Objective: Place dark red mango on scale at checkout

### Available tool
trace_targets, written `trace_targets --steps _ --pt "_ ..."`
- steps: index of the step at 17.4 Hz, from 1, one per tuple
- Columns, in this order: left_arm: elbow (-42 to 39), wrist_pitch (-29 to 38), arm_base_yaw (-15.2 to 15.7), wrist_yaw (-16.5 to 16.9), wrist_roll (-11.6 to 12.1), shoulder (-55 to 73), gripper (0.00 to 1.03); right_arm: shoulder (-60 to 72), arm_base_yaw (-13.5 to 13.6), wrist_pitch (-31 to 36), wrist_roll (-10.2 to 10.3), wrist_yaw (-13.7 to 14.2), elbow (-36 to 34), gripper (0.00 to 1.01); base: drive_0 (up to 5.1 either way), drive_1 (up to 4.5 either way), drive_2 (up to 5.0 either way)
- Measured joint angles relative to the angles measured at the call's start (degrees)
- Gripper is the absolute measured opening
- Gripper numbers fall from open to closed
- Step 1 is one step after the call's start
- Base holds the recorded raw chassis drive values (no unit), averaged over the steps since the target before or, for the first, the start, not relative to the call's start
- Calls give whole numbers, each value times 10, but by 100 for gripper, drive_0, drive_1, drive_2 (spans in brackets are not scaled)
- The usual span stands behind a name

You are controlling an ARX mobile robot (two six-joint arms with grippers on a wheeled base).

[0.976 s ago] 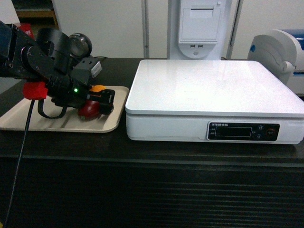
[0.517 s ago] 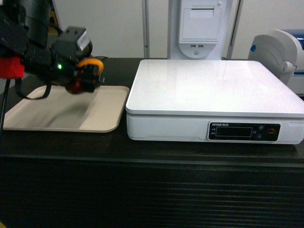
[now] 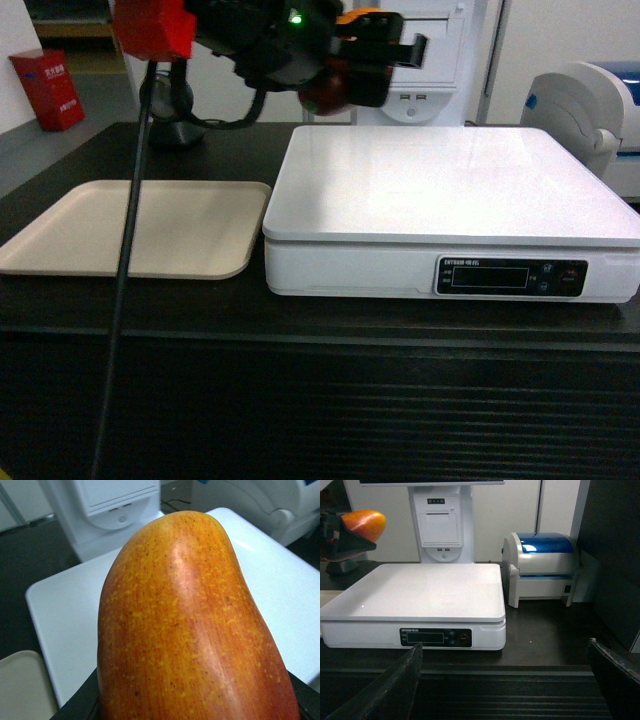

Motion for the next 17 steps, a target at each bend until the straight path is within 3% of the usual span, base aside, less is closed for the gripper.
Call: trace_targets --steps 4,10,17 --pt "70 -21 -70 -14 -21 35 60 0 0 0 0 0 0 98 0 0 0" --pt "216 -108 -99 -67 -80 166 60 0 0 0 0 0 0 98 0 0 0" --pt "426 -249 -108 -143 -226 282 60 0 0 0 0 0 0 98 0 0 0"
